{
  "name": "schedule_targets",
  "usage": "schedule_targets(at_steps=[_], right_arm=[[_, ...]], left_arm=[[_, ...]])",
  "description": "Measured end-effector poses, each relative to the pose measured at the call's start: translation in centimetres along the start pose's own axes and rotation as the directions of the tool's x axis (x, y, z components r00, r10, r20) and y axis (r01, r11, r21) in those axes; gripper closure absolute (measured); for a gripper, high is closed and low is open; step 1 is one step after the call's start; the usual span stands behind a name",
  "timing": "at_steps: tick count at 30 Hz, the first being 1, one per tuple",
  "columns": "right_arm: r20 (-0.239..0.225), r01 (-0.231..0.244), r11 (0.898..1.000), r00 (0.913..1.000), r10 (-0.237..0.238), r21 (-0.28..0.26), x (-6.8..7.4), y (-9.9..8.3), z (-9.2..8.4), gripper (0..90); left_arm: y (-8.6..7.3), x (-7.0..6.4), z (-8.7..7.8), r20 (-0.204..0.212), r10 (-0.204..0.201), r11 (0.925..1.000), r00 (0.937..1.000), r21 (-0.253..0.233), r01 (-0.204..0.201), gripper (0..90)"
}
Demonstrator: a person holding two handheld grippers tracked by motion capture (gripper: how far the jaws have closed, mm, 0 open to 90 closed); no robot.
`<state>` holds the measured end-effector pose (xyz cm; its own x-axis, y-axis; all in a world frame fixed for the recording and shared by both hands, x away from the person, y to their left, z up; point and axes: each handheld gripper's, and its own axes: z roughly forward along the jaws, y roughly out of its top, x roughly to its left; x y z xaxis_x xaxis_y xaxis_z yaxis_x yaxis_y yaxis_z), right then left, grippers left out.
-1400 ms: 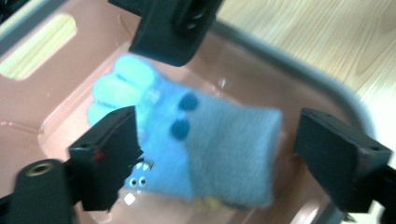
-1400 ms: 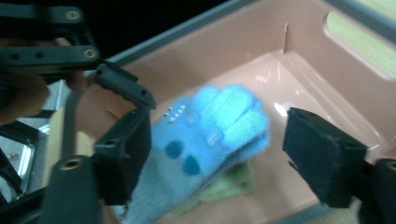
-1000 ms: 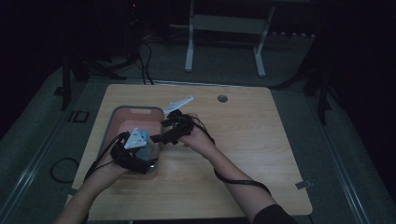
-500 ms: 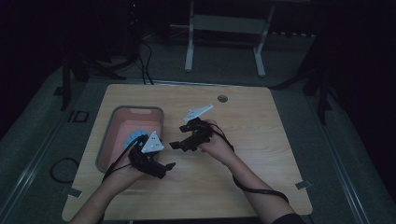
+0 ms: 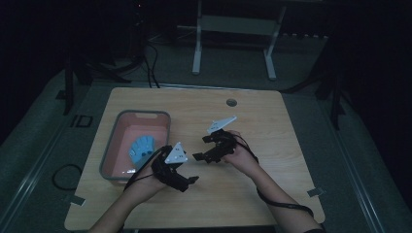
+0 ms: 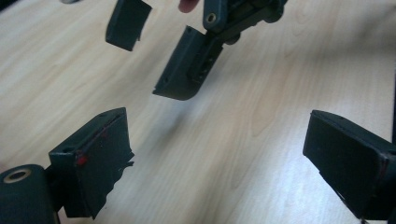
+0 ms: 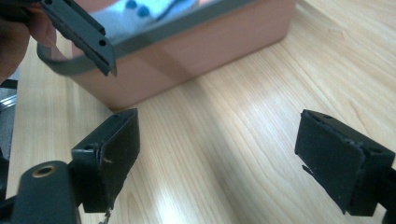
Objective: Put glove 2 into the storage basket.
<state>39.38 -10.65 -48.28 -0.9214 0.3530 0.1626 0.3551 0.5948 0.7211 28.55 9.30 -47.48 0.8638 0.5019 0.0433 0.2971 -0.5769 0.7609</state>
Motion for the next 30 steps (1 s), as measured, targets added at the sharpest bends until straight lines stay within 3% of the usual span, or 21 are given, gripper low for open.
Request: schedule_targets(at_steps=[16, 25, 28, 30], right_arm=[[0.034, -0.031, 0.999, 0.9989, 0.031, 0.017, -1.0, -5.0, -1.6, 14.1], [0.038, -0.037, 0.999, 0.9986, 0.037, 0.014, -0.9, -7.5, -1.8, 14.1], [0.040, -0.047, 0.999, 0.9981, 0.047, 0.015, -1.1, -8.3, -1.8, 14.1], [0.041, -0.052, 0.999, 0.9979, 0.051, 0.013, -1.1, -8.7, -1.8, 14.1]], left_arm=[[0.0, -2.0, 3.8, 0.069, 0.035, 0.9991, 0.9970, 0.023, -0.036, 7.8], [-0.6, -3.1, 6.0, 0.139, 0.054, 0.9982, 0.9888, 0.016, -0.057, 8.1], [-0.8, -3.4, 6.5, 0.143, 0.085, 0.9959, 0.9861, 0.018, -0.089, 8.2], [-1.0, -3.5, 6.8, 0.154, 0.081, 0.9963, 0.9847, 0.016, -0.085, 8.2]])
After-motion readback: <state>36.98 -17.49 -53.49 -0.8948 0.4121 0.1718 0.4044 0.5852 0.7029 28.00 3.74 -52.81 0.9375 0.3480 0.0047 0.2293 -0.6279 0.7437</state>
